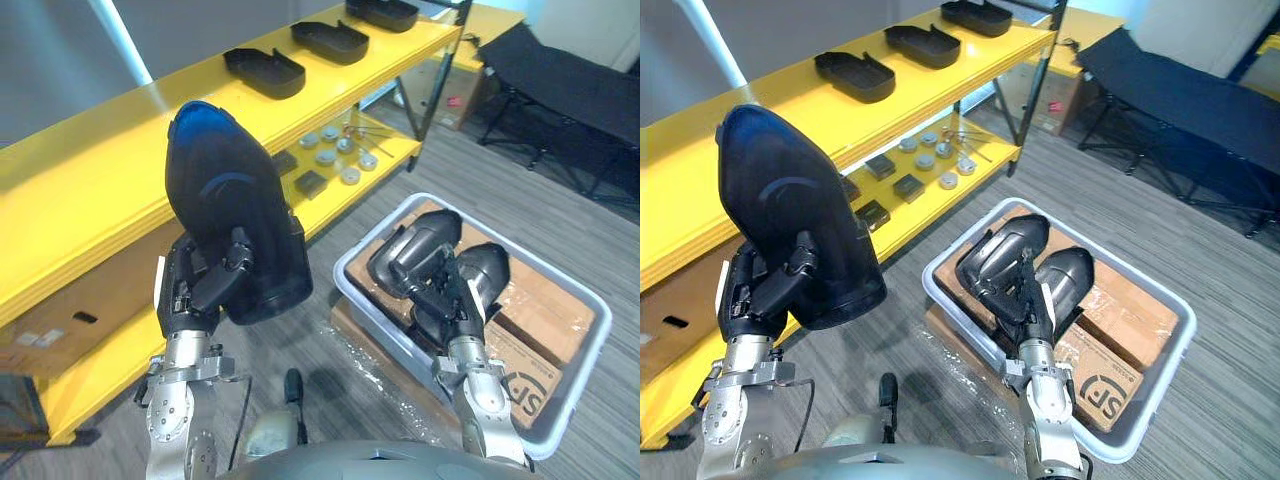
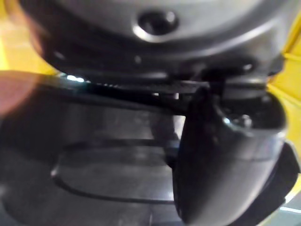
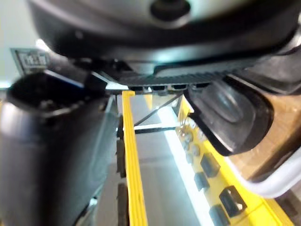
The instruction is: Walk over and take three plastic housings, then place them on the shelf
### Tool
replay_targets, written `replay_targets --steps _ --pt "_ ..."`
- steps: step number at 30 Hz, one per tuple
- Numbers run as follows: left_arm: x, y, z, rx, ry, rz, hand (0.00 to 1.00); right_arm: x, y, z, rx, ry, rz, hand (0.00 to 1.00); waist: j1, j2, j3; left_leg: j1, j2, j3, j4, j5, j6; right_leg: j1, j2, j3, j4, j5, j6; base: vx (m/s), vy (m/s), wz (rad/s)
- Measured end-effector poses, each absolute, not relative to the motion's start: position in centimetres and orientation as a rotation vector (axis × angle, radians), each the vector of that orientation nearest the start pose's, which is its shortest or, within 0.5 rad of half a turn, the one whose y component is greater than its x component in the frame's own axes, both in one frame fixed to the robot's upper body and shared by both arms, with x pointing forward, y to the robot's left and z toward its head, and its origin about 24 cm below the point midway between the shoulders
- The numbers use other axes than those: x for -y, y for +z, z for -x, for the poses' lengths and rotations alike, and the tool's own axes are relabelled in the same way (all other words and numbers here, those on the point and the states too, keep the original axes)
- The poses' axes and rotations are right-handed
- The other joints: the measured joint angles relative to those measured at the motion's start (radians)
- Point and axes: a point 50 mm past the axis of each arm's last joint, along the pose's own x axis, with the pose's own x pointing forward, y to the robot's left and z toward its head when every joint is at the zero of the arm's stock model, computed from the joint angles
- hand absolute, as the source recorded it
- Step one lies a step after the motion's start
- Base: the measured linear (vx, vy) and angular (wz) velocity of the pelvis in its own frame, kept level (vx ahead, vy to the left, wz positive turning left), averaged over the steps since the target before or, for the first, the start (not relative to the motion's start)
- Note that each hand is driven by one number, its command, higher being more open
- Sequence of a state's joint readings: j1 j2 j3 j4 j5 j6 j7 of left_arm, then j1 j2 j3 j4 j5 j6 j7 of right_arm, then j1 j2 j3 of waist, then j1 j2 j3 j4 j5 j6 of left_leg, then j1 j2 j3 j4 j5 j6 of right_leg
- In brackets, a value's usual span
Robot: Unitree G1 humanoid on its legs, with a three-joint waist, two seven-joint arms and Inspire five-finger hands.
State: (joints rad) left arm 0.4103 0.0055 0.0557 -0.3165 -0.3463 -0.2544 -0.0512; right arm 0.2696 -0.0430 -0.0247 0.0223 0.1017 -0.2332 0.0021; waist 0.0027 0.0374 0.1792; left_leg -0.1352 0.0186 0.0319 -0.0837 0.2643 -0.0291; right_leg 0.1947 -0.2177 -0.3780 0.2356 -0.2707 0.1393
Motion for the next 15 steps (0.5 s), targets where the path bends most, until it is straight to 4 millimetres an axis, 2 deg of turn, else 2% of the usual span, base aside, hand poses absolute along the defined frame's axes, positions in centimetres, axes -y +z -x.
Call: replay_targets --steps 3,8,11,12,13,14,15 --pt "-18.8 4.6 -16.5 0.154 0.16 0.278 0.0 17.8 0.3 -19.2 -0.039 -0.097 -0.042 1.0 0.023 0.011 0.004 0.002 0.014 -0.03 0.001 0.009 -0.005 -0.003 0.016 -0.019 0.054 -0.042 -0.005 -0.12 -0.123 0.34" --pt "-19.1 4.0 -15.6 0.113 0.192 0.279 0.0 17.6 0.8 -19.3 0.004 -0.043 -0.007 1.0 0.026 0.018 0.006 -0.026 0.023 -0.034 0.05 -0.001 -0.003 -0.027 0.016 -0.034 0.132 -0.09 -0.017 -0.08 -0.077 0.15" --pt "-19.0 3.8 -15.3 0.103 0.196 0.283 0.0 17.9 1.1 -19.3 0.028 -0.032 0.01 1.0 0.022 0.026 0.006 -0.055 0.025 0.003 0.076 -0.039 0.044 -0.029 0.015 -0.074 0.138 -0.095 -0.021 -0.04 -0.025 0.35" --pt "-19.0 3.9 -15.5 0.109 0.196 0.283 0.0 18.2 1.3 -19.5 0.044 -0.045 0.014 1.0 0.022 0.024 0.008 -0.075 0.023 0.03 0.093 -0.093 0.059 -0.024 0.008 -0.102 0.127 -0.091 -0.02 0.0 0.013 0.65" --pt "-19.1 4.0 -15.6 0.116 0.199 0.283 0.0 18.4 1.5 -19.5 0.058 -0.062 0.011 1.0 0.024 0.007 0.017 -0.098 0.022 0.059 0.136 -0.128 0.072 -0.021 -0.011 -0.124 0.12 -0.087 -0.021 0.03 0.046 0.63" --pt "-19.1 4.1 -15.6 0.121 0.203 0.282 0.0 18.7 1.7 -19.7 0.075 -0.073 0.016 1.0 0.03 0.021 0.02 -0.123 0.024 0.071 0.202 -0.133 0.071 -0.014 -0.017 -0.139 0.122 -0.088 -0.022 0.05 0.05 0.43" --pt "-19.3 4.0 -15.5 0.116 0.219 0.28 0.0 18.9 2.1 -20.0 0.094 -0.081 0.023 1.0 0.042 0.042 0.019 -0.125 0.023 0.067 0.24 -0.113 0.052 0.001 -0.004 -0.15 0.123 -0.096 -0.012 0.08 0.043 0.35"
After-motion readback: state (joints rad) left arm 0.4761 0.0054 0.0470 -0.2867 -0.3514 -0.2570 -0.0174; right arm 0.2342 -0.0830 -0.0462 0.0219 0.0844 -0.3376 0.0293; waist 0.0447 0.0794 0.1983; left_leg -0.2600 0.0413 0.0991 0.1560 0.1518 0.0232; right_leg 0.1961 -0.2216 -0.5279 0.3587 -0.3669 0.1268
